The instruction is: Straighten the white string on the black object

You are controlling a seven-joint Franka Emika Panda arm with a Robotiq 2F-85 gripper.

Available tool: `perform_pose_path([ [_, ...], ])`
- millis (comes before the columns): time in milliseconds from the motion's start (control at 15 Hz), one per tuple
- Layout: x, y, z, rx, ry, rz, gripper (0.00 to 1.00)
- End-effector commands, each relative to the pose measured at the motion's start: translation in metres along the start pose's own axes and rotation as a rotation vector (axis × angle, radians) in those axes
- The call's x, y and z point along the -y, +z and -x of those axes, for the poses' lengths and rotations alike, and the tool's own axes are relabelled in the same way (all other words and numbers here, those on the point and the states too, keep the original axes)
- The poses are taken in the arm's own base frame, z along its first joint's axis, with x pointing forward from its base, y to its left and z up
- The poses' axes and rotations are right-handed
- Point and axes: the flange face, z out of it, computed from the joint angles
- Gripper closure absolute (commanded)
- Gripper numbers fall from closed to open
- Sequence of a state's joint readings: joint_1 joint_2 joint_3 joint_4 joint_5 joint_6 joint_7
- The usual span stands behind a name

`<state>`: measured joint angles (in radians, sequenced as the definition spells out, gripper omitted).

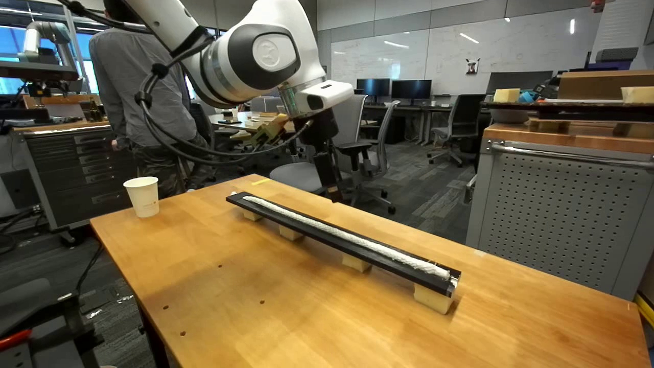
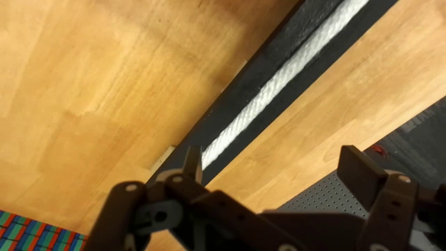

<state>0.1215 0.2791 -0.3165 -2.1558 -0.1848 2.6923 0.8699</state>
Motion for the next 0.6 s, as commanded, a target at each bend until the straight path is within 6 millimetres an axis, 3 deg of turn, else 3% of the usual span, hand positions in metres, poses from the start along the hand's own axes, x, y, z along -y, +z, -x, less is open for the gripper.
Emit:
perform_pose_path([
  [0, -0.014, -0.025, 0.032, 0.024, -0.155, 0.013, 0.0],
  [267, -0.028, -0.041, 0.068, 0.11, -0.337, 0.056, 0.0],
  [333, -0.012, -0.019, 0.054, 0.086, -0.256, 0.047, 0.0],
  [533, -0.019, -0.031, 0.067, 0.113, -0.306, 0.053, 0.0],
])
